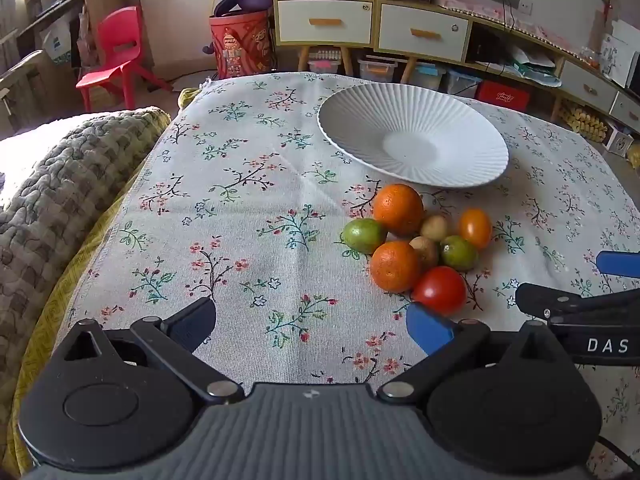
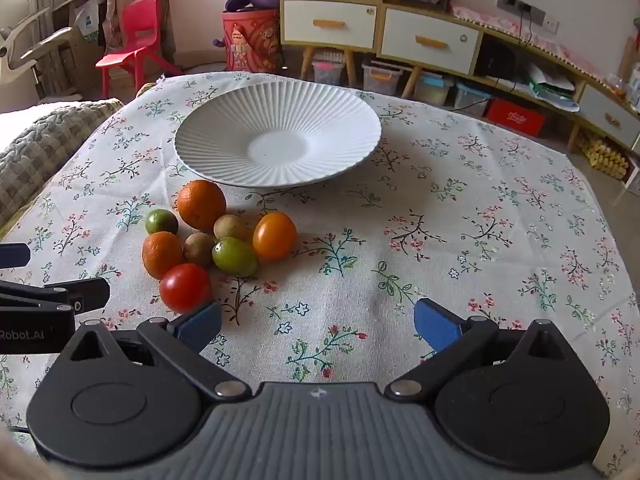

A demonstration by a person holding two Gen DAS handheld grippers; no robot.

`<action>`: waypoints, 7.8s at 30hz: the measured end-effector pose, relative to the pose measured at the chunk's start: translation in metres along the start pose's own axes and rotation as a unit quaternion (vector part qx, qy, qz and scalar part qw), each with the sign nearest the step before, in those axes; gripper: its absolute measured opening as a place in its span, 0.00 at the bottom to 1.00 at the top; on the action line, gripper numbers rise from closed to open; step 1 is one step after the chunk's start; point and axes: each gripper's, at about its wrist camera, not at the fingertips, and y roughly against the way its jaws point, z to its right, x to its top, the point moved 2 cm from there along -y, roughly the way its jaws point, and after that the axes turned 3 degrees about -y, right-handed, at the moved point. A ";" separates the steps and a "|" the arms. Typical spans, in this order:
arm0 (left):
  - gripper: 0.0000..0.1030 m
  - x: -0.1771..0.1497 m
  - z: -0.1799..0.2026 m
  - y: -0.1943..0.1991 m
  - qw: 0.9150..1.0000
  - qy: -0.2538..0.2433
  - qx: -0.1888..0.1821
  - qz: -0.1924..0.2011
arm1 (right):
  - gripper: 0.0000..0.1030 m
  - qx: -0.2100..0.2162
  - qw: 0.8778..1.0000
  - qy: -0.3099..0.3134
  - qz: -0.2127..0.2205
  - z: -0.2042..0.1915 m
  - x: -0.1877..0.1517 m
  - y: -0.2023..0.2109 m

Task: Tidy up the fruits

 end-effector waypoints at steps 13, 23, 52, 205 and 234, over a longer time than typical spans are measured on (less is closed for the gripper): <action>0.89 0.008 -0.016 -0.007 1.000 -0.005 0.002 -0.005 | 1.00 -0.008 1.000 -0.006 -0.008 0.001 0.003 -0.001; 0.89 0.000 -0.002 -0.002 1.000 -0.007 0.018 -0.001 | 1.00 -0.010 1.000 -0.003 -0.011 0.000 0.001 0.001; 0.89 0.003 -0.002 0.003 1.000 -0.003 0.017 0.012 | 1.00 -0.011 1.000 -0.003 -0.002 0.000 0.003 0.003; 0.18 0.018 0.000 -0.031 0.989 -0.004 -0.133 0.067 | 0.29 0.132 0.990 0.048 0.028 0.000 0.037 -0.021; 0.18 0.092 0.030 -0.086 0.984 -0.082 -0.131 0.093 | 0.29 0.125 0.989 0.053 0.049 0.010 0.089 -0.066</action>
